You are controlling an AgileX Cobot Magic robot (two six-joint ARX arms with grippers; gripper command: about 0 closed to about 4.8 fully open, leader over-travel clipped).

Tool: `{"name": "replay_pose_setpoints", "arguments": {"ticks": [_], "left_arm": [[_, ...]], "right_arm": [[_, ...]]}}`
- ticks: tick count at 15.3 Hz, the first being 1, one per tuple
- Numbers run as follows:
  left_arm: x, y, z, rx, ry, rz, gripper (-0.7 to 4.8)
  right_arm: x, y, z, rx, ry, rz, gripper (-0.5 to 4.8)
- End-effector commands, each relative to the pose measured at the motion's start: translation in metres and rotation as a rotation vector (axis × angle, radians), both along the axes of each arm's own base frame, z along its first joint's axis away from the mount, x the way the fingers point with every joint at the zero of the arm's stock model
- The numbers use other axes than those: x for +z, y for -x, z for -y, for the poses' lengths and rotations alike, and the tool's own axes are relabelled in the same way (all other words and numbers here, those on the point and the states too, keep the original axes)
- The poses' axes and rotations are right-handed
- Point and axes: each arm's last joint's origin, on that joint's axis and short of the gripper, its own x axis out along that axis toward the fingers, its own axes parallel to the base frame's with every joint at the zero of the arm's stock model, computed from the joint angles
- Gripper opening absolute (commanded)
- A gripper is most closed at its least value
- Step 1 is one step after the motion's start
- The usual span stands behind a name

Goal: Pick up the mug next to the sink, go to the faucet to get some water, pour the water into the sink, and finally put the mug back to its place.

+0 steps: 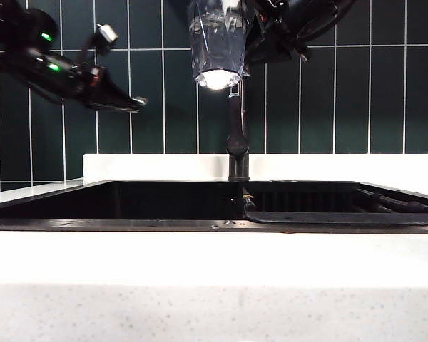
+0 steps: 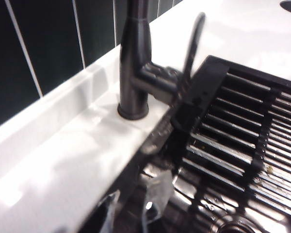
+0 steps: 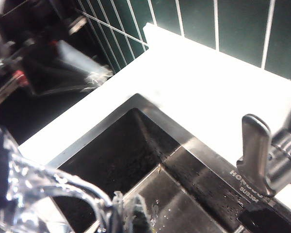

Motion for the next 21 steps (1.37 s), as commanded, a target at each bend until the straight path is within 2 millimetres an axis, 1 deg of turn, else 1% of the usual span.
{"name": "replay_pose_setpoints", "arguments": {"ticks": [1, 4, 7, 8, 10, 11, 12, 13, 15, 16, 18, 19, 21], "left_arm": [[0.022, 0.056, -0.012, 0.055, 0.032, 0.107, 0.65], [0.041, 0.106, -0.014, 0.166, 0.082, 0.172, 0.65], [0.043, 0.140, -0.015, 0.260, 0.111, 0.147, 0.66], [0.045, 0.147, -0.015, 0.270, 0.126, 0.150, 0.65], [0.052, 0.163, -0.012, 0.286, 0.172, 0.179, 0.65], [0.059, 0.174, -0.006, 0.290, 0.174, 0.208, 0.65], [0.064, 0.181, -0.002, 0.275, 0.178, 0.219, 0.66], [0.071, 0.189, 0.007, 0.263, 0.185, 0.239, 0.65], [0.074, 0.195, 0.016, 0.254, 0.186, 0.243, 0.65], [0.073, 0.197, 0.022, 0.249, 0.183, 0.229, 0.65], [0.071, 0.200, 0.025, 0.232, 0.177, 0.212, 0.65], [0.069, 0.203, 0.025, 0.230, 0.173, 0.216, 0.65], [0.062, 0.212, 0.024, 0.223, 0.163, 0.220, 0.65]], "right_arm": [[0.013, 0.004, 0.001, 0.024, -0.015, 0.067, -0.02], [0.012, 0.004, 0.001, 0.034, 0.001, 0.080, -0.02], [0.012, 0.004, 0.001, 0.038, 0.001, 0.082, -0.02], [0.011, 0.004, 0.001, 0.039, 0.003, 0.085, -0.02], [0.013, 0.008, 0.003, 0.041, 0.016, 0.113, -0.02], [0.014, 0.015, 0.007, 0.034, 0.014, 0.126, -0.02], [0.012, 0.018, 0.012, 0.024, 0.012, 0.129, -0.02], [0.011, 0.026, 0.020, 0.001, 0.012, 0.132, -0.02], [0.008, 0.035, 0.031, -0.032, 0.020, 0.130, -0.02], [0.008, 0.044, 0.036, -0.048, 0.025, 0.136, -0.02], [0.006, 0.057, 0.046, -0.087, 0.031, 0.154, -0.02], [0.003, 0.066, 0.052, -0.108, 0.030, 0.162, -0.02], [-0.005, 0.081, 0.057, -0.130, 0.042, 0.158, -0.02]]}}
